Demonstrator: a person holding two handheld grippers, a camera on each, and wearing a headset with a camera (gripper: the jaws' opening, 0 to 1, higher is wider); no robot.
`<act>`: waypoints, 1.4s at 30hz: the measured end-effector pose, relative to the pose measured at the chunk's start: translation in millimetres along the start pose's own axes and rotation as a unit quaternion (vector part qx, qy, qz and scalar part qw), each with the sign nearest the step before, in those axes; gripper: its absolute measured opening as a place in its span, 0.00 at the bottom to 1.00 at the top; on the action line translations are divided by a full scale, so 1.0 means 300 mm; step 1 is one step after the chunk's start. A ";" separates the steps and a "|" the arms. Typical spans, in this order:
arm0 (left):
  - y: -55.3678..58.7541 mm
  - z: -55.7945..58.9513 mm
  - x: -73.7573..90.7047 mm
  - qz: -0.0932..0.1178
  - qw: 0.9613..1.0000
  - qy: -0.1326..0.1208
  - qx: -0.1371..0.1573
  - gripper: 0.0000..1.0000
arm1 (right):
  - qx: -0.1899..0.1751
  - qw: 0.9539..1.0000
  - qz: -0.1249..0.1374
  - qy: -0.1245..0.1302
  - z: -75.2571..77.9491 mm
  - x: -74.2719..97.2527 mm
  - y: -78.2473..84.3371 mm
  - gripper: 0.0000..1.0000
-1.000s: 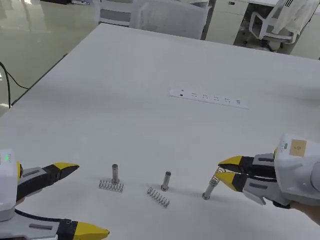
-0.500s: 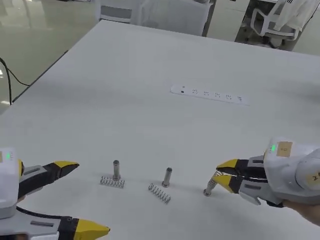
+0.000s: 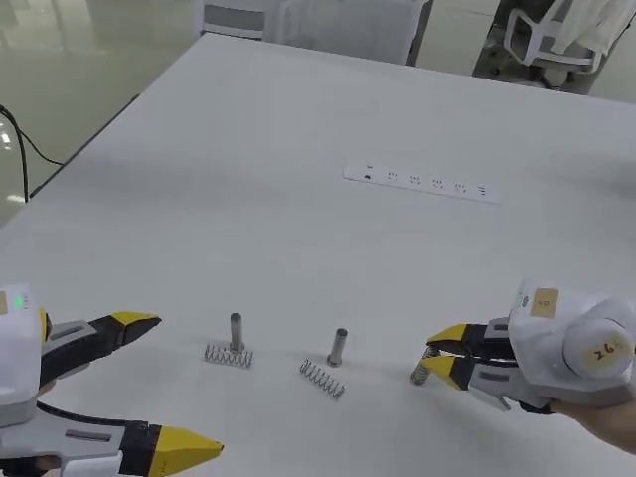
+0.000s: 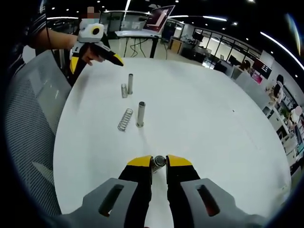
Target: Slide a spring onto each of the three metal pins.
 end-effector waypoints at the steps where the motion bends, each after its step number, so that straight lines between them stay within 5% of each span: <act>1: 0.000 0.000 0.000 0.000 1.000 0.000 0.000 0.98 | 0.000 1.000 0.003 0.001 0.000 -0.001 -0.001 0.08; 25: -0.018 0.000 -0.009 -0.001 1.000 0.003 -0.005 0.97 | -0.032 0.999 0.017 0.010 0.010 0.038 -0.040 0.10; 42: -0.031 0.011 -0.012 -0.004 1.000 0.007 -0.008 0.97 | -0.068 0.996 0.061 0.016 -0.014 0.080 -0.101 0.11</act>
Point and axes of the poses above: the centre of the closed fingertips' face, and the gripper's own axes: x roughly backward along the fingers, z roughly to its right, y roughly out of its underside, the point moved 3 cm from there along x, roughly backward along the fingers, and after that the axes turned 5 degrees about z, right-handed, at the moved point
